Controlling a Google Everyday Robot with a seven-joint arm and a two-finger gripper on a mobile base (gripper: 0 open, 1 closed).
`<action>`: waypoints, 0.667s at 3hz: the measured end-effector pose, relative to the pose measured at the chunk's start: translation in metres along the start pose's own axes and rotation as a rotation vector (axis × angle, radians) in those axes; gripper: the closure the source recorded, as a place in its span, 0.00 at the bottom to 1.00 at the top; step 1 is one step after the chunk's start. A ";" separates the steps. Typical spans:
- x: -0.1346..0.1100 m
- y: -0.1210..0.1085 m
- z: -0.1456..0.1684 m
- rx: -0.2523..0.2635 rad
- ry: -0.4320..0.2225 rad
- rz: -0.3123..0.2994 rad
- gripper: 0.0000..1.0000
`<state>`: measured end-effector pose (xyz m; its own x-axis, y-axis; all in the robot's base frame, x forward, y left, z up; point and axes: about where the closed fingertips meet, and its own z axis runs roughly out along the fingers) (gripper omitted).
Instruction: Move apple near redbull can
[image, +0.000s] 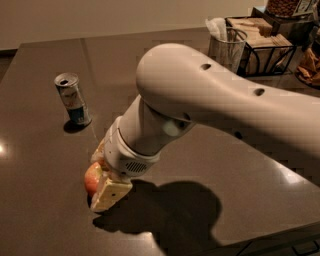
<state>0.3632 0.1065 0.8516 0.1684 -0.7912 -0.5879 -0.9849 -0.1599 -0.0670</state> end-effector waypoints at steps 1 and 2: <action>0.004 -0.022 -0.012 0.027 0.010 0.014 0.64; 0.009 -0.065 -0.035 0.113 0.035 0.056 0.88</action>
Offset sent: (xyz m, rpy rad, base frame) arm 0.1323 -0.0401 0.0518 -0.0444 -0.1232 -0.2578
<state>0.4298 0.0890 0.8785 0.1128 -0.8176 -0.5647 -0.9907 -0.0493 -0.1266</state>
